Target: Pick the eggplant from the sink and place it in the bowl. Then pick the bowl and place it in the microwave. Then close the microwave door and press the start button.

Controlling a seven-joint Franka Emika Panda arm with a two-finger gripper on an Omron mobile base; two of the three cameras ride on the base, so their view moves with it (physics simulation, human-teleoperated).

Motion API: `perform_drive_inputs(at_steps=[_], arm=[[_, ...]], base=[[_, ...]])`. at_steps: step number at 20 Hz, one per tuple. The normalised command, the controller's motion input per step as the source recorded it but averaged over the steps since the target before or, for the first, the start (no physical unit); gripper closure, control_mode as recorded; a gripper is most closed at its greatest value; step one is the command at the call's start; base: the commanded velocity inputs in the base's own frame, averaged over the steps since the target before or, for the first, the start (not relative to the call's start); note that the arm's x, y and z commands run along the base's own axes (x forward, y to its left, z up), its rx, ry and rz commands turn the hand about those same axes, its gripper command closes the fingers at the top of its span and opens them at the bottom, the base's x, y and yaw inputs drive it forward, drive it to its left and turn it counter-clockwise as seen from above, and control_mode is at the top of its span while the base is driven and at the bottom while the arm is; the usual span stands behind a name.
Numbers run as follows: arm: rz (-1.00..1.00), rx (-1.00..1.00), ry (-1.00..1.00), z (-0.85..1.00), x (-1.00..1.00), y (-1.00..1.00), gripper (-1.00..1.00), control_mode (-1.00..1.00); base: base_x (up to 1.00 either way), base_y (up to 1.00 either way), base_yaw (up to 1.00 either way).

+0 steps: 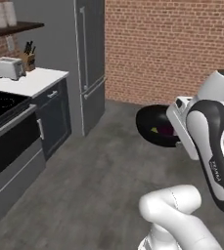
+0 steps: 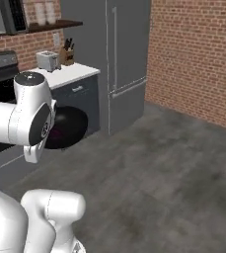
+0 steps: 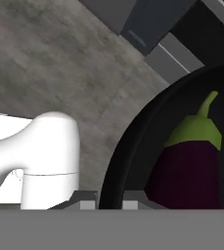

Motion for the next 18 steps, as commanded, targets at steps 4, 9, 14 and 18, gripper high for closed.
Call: perform_drive_inputs(at_steps=[4, 9, 14, 18], arm=[[0.00, 0.00, 0.00, 0.00, 0.00, 0.00, 1.00, 1.00], [0.00, 0.00, 0.00, 0.00, 0.00, 0.00, 1.00, 1.00], [0.00, 0.00, 0.00, 0.00, 0.00, 0.00, 1.00, 1.00], [0.00, 0.00, 0.00, 0.00, 0.00, 0.00, 1.00, 1.00]], base=[[0.80, -0.83, 0.60], [0.78, -0.72, 0.65], [0.75, -0.71, 0.66], [0.67, -0.69, 0.68]])
